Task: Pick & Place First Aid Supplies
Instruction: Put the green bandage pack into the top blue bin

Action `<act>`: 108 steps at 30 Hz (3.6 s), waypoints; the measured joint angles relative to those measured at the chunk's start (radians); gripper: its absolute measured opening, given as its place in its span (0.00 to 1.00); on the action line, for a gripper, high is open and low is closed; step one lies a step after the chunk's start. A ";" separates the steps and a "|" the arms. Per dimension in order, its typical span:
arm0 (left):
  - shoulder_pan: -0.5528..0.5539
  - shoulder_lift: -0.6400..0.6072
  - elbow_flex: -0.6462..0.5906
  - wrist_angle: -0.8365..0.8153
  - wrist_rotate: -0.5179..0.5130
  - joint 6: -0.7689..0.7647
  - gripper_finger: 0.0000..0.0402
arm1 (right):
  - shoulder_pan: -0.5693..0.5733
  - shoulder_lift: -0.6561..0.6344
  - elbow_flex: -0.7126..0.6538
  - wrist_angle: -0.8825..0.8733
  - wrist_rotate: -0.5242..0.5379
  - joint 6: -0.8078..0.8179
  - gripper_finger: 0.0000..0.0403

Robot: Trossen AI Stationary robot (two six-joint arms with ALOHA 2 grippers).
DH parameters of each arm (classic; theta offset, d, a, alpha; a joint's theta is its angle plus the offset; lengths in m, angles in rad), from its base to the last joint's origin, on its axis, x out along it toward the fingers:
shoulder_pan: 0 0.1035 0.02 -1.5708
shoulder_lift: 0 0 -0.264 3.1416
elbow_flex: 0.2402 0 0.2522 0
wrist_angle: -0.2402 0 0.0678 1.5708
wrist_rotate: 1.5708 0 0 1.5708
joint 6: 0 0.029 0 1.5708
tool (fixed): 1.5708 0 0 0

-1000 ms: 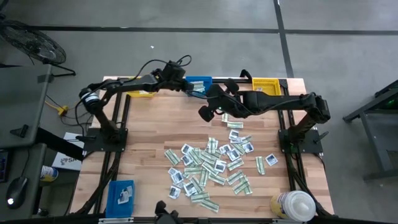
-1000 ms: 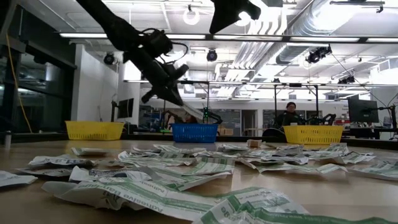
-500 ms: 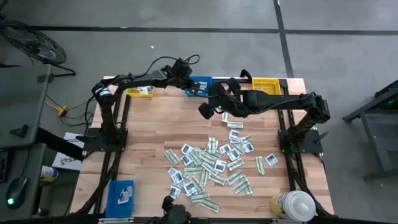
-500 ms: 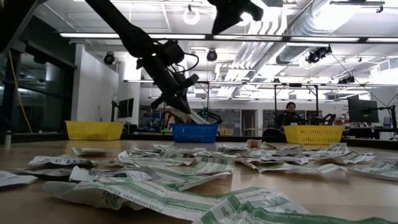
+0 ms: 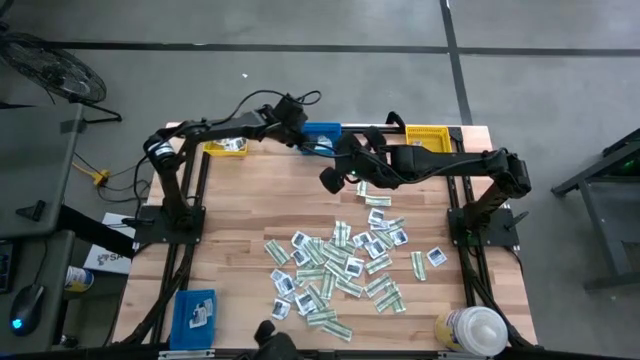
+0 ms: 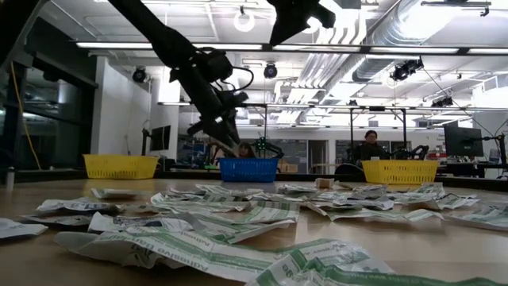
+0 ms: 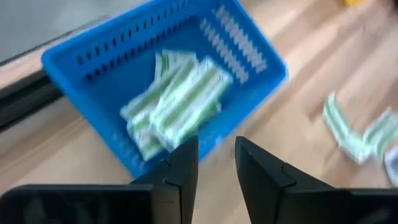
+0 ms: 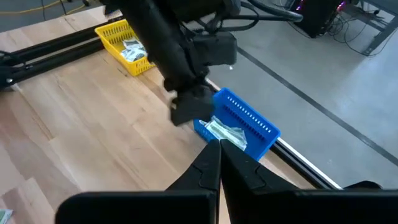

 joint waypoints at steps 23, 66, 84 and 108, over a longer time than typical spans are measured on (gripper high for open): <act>-0.244 -0.145 -0.092 -0.504 -0.075 0.006 0.27 | 0.113 0.043 0.000 -0.025 -0.129 -0.061 0.00; -0.708 -0.671 -0.838 0.056 0.023 -0.497 0.27 | 0.366 0.582 0.000 0.617 -0.238 0.437 0.00; -0.707 -0.671 -0.838 0.058 0.012 -0.497 0.27 | 0.336 0.653 0.000 0.711 -0.263 0.414 0.00; -0.707 -0.671 -0.838 0.058 0.012 -0.508 0.27 | 0.312 0.655 0.000 0.662 -0.322 0.318 0.00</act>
